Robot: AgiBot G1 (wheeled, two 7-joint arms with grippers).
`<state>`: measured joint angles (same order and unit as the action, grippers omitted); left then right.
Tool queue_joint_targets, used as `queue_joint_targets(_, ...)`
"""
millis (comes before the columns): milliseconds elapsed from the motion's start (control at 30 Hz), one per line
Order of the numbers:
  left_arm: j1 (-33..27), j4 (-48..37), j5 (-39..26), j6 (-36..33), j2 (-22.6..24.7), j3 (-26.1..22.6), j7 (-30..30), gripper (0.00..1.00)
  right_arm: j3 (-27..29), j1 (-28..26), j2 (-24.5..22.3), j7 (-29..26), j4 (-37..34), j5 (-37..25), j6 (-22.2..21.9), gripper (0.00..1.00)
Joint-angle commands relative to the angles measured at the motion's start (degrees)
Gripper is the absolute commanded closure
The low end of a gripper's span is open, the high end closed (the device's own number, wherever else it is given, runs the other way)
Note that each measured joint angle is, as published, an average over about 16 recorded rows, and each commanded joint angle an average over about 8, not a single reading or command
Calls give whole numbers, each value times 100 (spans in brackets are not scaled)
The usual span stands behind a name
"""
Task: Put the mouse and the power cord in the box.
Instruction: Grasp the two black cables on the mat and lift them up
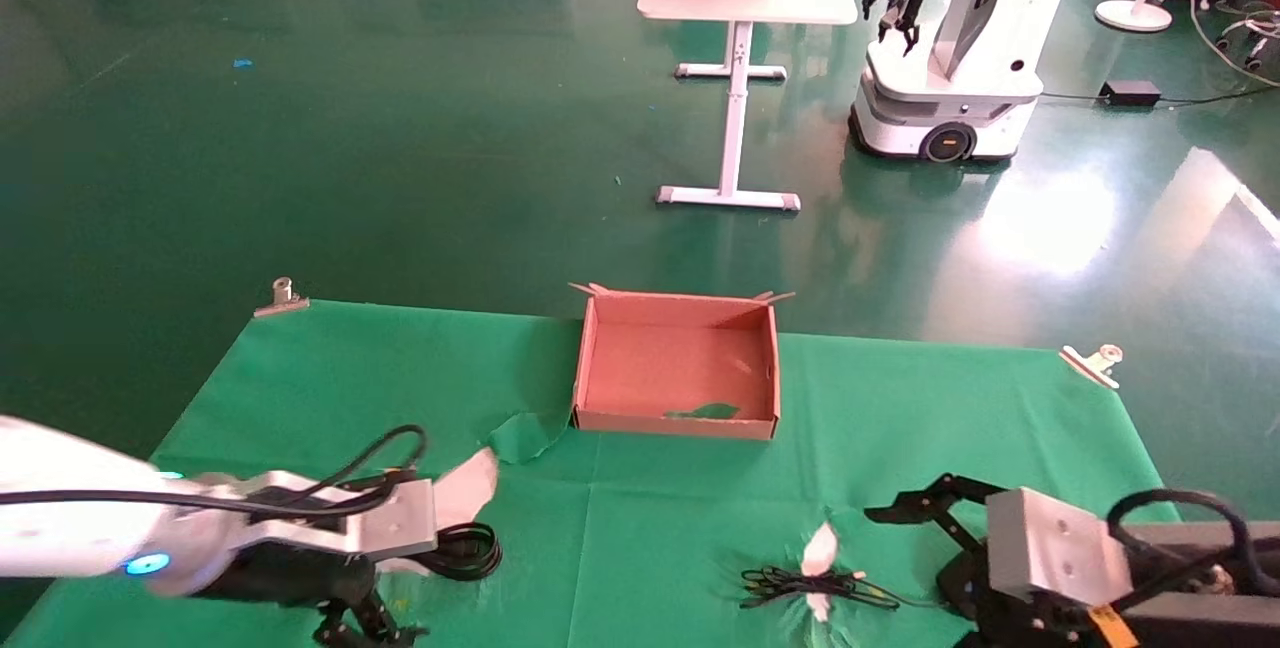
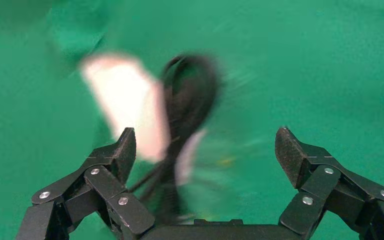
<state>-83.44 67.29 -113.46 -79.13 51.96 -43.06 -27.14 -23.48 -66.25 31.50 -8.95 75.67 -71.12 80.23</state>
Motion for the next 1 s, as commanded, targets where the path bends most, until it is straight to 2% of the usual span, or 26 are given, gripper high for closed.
queue_joint_targets(33, -36, -274, -500, 210, 273, -170, -130, 0, 29, -10, -25, 3, 5, 23, -16, 0)
queue_joint_targets(233, -205, -1018, -1192, 572, 812, -443, -113, 0, 75, -10, -155, 14, -25, 50, 20, 0)
queue_joint_targets(533, -276, -1510, -1662, 907, 1167, -646, -18, 0, 117, 88, -279, 13, 2, 115, 18, 0)
queue_joint_targets(833, -237, -1702, -1704, 1092, 1252, -651, 3, 0, 90, 80, -301, -10, 31, 25, 8, 0)
queue_joint_targets(1000, -234, -1725, -1655, 1109, 1240, -632, 45, 0, -129, 27, -167, -5, 51, -529, -78, 0)
